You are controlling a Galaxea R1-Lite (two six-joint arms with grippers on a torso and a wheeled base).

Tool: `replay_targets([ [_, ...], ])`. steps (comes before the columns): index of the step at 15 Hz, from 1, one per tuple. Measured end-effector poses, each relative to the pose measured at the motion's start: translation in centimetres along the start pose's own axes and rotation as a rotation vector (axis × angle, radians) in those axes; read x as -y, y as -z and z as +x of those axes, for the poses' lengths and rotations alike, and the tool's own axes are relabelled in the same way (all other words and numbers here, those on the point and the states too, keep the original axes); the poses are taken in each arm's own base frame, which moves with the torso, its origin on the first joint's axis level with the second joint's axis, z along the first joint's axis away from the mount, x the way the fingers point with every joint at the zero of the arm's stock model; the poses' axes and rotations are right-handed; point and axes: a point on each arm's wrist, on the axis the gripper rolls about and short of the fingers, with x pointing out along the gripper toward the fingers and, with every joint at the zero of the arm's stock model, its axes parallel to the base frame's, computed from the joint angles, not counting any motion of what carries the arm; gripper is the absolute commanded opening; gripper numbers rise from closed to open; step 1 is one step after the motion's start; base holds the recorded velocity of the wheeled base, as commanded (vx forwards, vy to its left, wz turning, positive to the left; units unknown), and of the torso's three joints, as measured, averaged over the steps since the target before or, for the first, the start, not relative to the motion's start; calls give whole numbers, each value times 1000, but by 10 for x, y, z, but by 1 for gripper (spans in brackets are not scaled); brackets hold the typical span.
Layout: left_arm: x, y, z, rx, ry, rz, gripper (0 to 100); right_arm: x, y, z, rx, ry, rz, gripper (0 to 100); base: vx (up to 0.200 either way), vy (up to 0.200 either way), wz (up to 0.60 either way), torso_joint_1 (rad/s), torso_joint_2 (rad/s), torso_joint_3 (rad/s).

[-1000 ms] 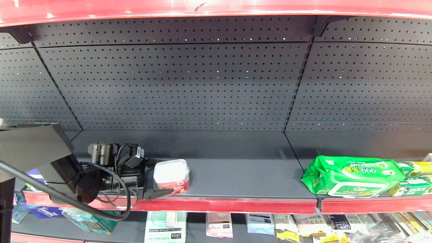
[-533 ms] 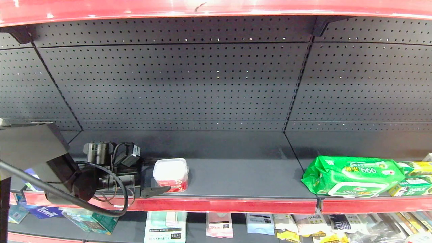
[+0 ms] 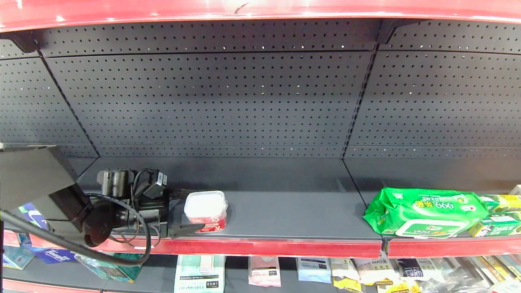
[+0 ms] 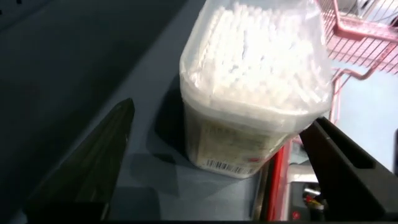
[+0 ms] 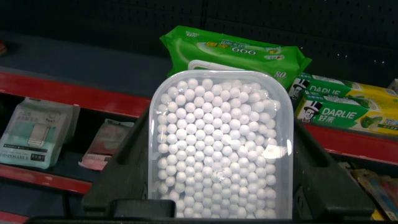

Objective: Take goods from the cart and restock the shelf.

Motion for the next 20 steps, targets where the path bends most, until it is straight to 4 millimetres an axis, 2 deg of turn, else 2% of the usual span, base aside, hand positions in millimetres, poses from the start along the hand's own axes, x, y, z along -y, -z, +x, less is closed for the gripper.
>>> replay_targets([
  [7, 9, -32, -8, 51, 27, -23, 100, 0, 0, 0, -6, -1, 1, 0, 0, 0, 0, 0, 0, 0],
  [12, 6, -50, -13, 78, -5, 52, 100, 0, 0, 1, -9, -2, 1, 0, 0, 0, 0, 0, 0, 0],
  [17, 29, -35, -20, 39, -29, 16, 100, 0, 0, 1, -9, -2, 1, 0, 0, 0, 0, 0, 0, 0],
  [20, 25, -25, -23, 9, -74, 29, 100, 0, 0, 1, -8, -3, 1, 0, 0, 0, 0, 0, 0, 0],
])
